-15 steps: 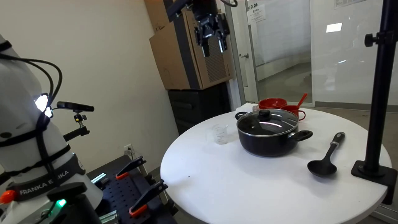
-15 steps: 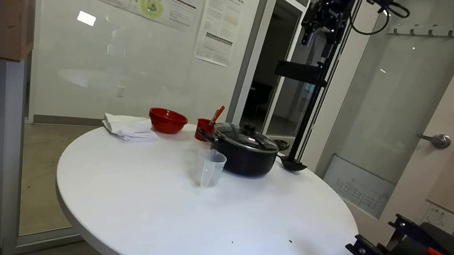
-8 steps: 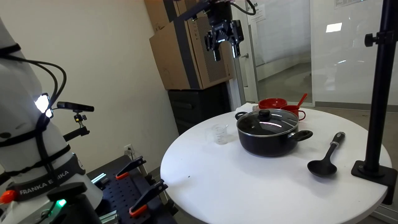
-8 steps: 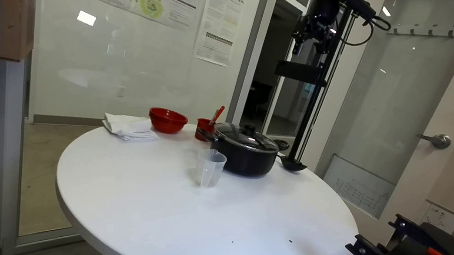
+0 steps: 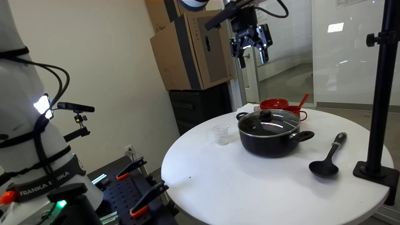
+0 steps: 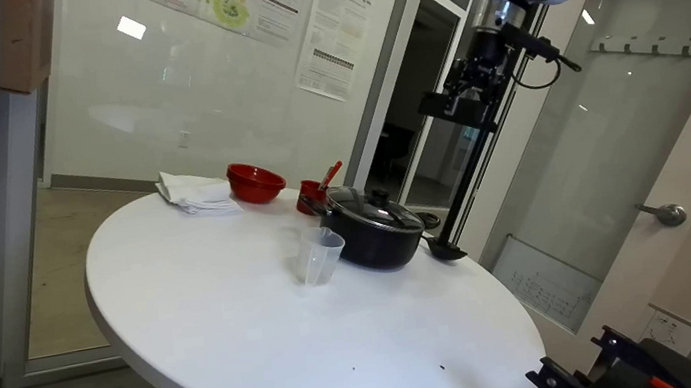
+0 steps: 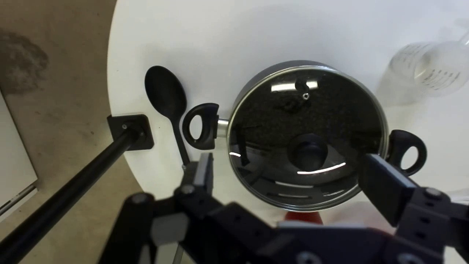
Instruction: Remove the glass lid from the black pot
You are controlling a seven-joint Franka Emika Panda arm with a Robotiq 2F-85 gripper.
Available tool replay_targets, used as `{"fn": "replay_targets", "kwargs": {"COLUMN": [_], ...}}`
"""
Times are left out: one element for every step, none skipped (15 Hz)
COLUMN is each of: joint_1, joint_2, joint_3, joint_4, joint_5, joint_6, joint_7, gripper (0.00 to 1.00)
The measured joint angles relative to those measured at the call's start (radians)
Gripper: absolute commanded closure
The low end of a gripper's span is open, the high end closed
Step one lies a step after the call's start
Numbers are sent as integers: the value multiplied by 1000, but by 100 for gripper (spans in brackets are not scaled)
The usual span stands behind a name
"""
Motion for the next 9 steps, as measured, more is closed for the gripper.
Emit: {"fn": "replay_targets", "kwargs": {"joint_1": [-9, -17, -23, -25, -26, -26, -25, -23, -21], "joint_2": [35, 75, 117, 163, 211, 259, 305, 349, 390], "joint_3": [-3, -5, -5, -3, 1, 9, 21, 35, 51], "joint_4": [30, 65, 103, 143, 187, 234, 281, 327, 371], "joint_5": [-1, -1, -1, -1, -1, -1, -1, -1, -1], "joint_6": [2, 2, 2, -1, -6, -14, -27, -41, -57], "joint_7": [-2, -6, -11, -17, -23, -32, -43, -56, -72], "gripper": [0, 0, 0, 0, 0, 0, 0, 0, 0]}}
